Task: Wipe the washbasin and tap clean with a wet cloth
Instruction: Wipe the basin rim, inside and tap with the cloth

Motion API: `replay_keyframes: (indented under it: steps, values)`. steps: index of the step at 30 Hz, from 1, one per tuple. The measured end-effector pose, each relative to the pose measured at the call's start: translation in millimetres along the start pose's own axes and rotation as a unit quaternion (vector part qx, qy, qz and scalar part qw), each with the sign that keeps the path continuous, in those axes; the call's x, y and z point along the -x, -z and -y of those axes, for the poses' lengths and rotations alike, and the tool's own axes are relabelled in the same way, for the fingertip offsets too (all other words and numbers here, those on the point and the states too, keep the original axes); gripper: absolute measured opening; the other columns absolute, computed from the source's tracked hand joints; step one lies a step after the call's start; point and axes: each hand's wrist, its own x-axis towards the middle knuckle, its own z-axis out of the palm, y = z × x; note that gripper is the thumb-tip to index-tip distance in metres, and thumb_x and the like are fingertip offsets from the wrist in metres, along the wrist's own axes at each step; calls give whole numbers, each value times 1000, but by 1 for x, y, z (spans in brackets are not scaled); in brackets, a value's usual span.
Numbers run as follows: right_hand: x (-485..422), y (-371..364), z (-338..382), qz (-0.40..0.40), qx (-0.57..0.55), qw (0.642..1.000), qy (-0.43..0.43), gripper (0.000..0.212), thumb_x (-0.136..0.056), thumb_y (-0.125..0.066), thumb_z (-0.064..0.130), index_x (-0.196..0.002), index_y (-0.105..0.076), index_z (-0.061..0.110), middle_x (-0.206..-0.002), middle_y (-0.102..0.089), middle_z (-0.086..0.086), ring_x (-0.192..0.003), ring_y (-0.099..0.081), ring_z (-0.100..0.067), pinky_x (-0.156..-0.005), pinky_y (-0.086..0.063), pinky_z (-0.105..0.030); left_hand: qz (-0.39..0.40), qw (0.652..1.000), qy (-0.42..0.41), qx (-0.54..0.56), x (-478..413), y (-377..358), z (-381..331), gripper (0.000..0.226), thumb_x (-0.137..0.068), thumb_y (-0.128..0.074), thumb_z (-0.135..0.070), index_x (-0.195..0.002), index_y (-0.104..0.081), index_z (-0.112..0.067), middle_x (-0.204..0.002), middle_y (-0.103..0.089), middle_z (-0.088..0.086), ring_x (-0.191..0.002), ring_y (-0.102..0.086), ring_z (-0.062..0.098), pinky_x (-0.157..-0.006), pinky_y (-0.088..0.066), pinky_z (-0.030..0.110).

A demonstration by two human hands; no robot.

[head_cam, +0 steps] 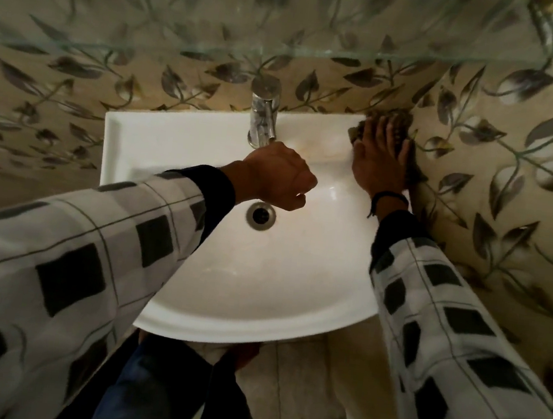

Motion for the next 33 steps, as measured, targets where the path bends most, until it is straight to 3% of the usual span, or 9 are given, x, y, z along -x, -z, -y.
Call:
replay_keyframes:
  steps: [4, 7, 11, 16, 19, 22, 26, 31, 33]
  values:
    - [10, -3, 8, 21, -40, 996, 74, 54, -106, -23, 35, -157, -12, 25, -165, -9, 2, -151, -11, -17, -120, -7, -48, -13, 995, -55, 77, 6, 1, 3, 28, -92, -48, -49, -105, -64, -31, -102, -67, -12, -108, -59, 16, -74, -37, 27]
    - [9, 0, -9, 30, -32, 997, 66, 54, -106, -20, 34, -157, -7, 24, -165, -8, 1, -151, -11, -18, -121, -6, -46, -151, 968, -114, 167, 26, 7, 0, 24, -97, -55, -38, -103, -70, -20, -102, -68, -5, -101, -59, 20, -79, -50, 35]
    - [5, -5, 31, 14, -108, 994, -7, 59, -104, -24, 35, -157, -1, 22, -165, -7, -1, -152, -10, -19, -121, -5, -47, -310, 937, -9, 161, 89, -15, 11, 26, -100, -56, -34, -110, -69, -13, -116, -66, 5, -106, -60, 25, -89, -46, 36]
    - [11, -11, 32, 37, -152, 984, 86, 62, -104, -30, 38, -157, -2, 22, -164, -14, -2, -151, -13, -17, -121, -5, -45, -261, 939, 187, 122, 172, -63, 67, 26, -102, -52, -32, -115, -63, -13, -122, -62, 8, -110, -57, 33, -87, -44, 43]
    - [-3, -11, 24, 42, -122, 991, 25, 59, -105, -26, 38, -157, -5, 22, -165, -7, 0, -152, -8, -17, -121, -6, -46, -211, 941, 243, 107, 199, -82, 100, 30, -102, -48, -36, -119, -59, -14, -125, -58, 8, -113, -55, 35, -92, -44, 46]
    - [-1, -13, 54, 16, -126, 992, -21, 58, -104, -25, 37, -157, -9, 21, -165, -5, 1, -152, -7, -16, -121, -5, -47, -185, 937, 276, 112, 210, -99, 113, 38, -101, -42, -44, -120, -57, -15, -126, -55, 7, -115, -52, 35, -98, -41, 45]
    - [13, -14, 47, 28, -104, 991, 84, 55, -105, -24, 39, -157, -12, 25, -164, -11, 6, -151, -11, -15, -121, -8, -44, -198, 928, 290, 126, 208, -105, 114, 40, -100, -43, -48, -118, -56, -15, -124, -54, 6, -113, -49, 33, -100, -38, 42]
    - [2, -12, 48, 14, -113, 992, -55, 57, -105, -25, 37, -158, -11, 22, -165, -7, 2, -152, -8, -18, -122, -6, -48, -212, 923, 292, 137, 208, -105, 114, 44, -97, -48, -50, -121, -54, -14, -131, -51, 8, -120, -47, 31, -106, -34, 39]
    - [9, -15, 68, -4, -127, 991, -50, 56, -105, -26, 38, -157, -13, 23, -165, -10, 3, -151, -9, -16, -121, -4, -45, -207, 920, 299, 145, 207, -105, 117, 48, -96, -48, -53, -125, -53, -15, -139, -48, 9, -126, -44, 32, -110, -32, 39]
